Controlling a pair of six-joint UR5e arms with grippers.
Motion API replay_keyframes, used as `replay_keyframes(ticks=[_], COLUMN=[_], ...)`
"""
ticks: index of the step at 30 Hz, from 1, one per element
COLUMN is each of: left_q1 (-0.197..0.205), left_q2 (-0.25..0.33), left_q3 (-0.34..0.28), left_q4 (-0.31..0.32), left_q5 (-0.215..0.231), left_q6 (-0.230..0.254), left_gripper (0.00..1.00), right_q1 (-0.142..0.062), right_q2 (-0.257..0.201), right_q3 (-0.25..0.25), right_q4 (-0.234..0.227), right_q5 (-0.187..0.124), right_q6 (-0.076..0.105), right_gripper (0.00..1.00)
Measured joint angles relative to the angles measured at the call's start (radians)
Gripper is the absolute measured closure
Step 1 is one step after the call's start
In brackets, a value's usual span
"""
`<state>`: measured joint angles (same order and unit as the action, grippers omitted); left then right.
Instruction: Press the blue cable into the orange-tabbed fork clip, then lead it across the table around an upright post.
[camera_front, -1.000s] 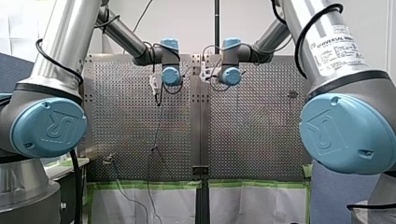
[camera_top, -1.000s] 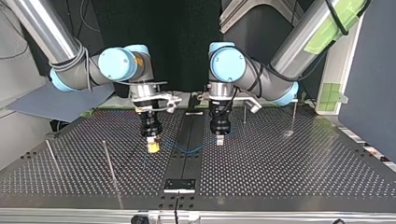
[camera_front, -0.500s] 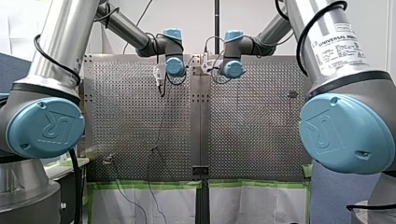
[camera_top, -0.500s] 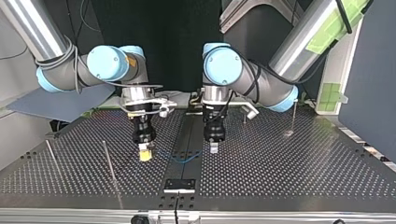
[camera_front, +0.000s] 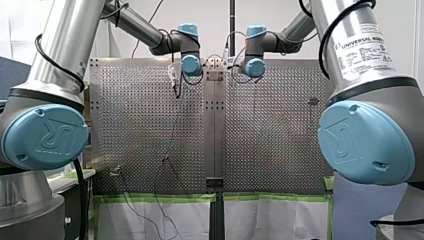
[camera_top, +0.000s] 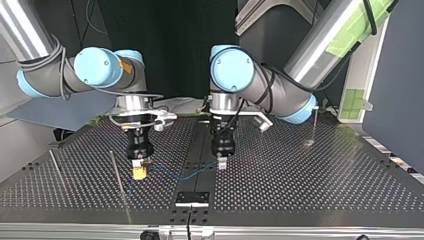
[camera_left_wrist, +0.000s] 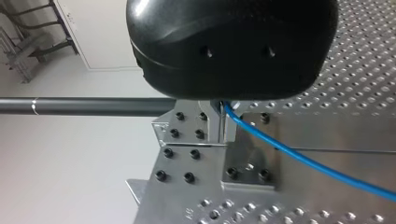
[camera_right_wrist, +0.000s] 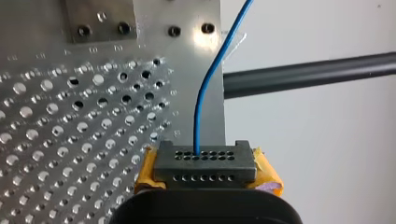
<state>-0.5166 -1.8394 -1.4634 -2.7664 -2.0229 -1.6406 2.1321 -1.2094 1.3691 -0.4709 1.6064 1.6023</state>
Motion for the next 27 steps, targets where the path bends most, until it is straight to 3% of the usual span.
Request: replay_keyframes(ticks=[27], left_q1=[-0.067], left_q2=[-0.072], left_q3=[0.157], left_q4=[-0.089], left_q5=[-0.002], left_q6=[0.015], left_gripper=[0.98], right_q1=[-0.079], right_q2=[-0.037], right_q3=[0.001], right_q4=[0.060], right_q5=[-0.003], right_q6=[0.037], right_gripper=[1.00])
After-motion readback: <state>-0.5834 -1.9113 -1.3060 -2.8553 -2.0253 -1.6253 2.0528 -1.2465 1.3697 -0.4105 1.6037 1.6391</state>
